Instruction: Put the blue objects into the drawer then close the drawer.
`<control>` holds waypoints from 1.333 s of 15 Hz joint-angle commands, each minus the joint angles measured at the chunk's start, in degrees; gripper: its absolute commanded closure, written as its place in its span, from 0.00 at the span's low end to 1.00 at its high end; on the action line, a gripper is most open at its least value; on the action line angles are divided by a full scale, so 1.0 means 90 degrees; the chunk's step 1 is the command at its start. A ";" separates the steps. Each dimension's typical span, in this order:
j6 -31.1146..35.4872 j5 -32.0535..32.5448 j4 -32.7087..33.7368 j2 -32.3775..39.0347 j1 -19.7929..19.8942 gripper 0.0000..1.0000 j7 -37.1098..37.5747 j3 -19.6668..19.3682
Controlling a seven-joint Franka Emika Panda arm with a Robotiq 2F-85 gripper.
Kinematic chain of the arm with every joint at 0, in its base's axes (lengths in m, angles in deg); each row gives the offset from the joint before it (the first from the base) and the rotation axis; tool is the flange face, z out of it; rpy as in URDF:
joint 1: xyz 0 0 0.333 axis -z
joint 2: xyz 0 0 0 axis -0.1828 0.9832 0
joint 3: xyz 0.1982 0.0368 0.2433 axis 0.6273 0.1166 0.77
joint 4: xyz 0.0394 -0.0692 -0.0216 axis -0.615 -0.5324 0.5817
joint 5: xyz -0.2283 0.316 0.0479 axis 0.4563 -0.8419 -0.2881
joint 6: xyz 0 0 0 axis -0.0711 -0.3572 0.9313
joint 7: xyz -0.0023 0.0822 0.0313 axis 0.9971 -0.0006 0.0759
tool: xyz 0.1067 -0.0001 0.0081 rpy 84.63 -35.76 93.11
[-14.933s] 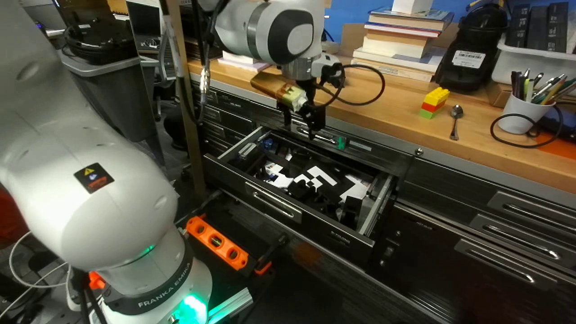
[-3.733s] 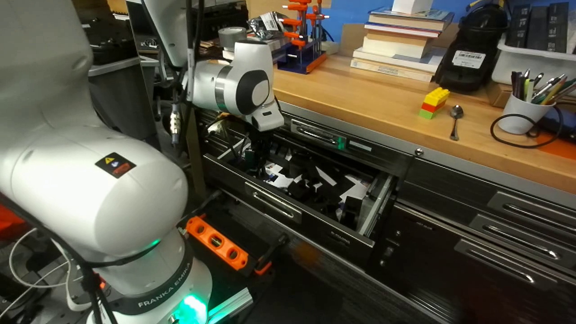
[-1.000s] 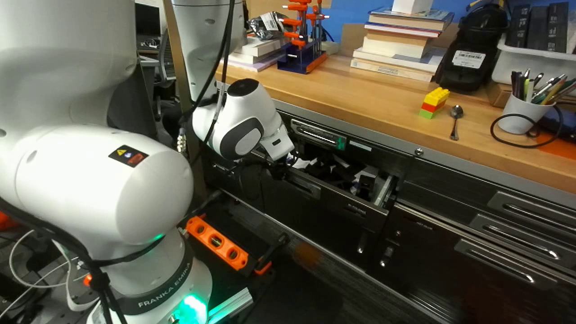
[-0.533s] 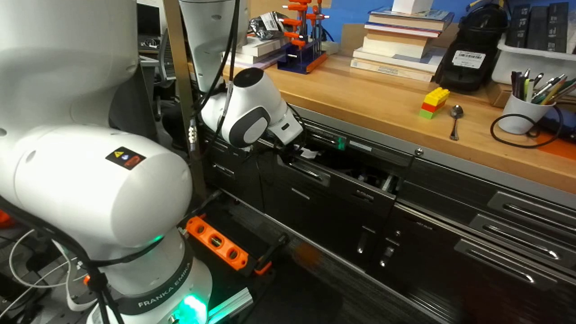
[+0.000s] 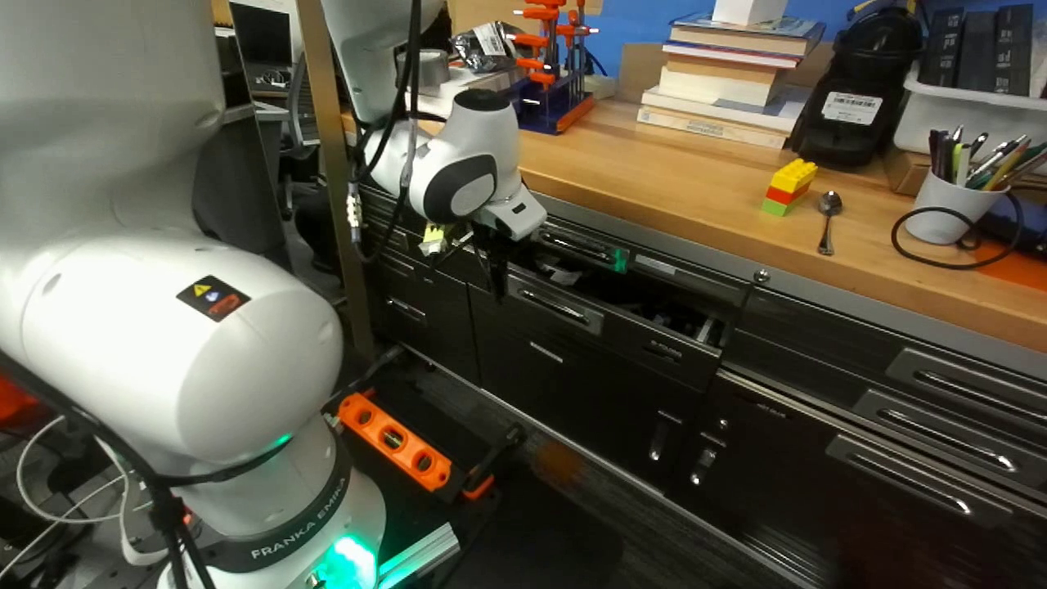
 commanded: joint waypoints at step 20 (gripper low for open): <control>-0.2144 0.1071 0.0944 0.1174 -0.0447 0.00 0.0701 -0.0317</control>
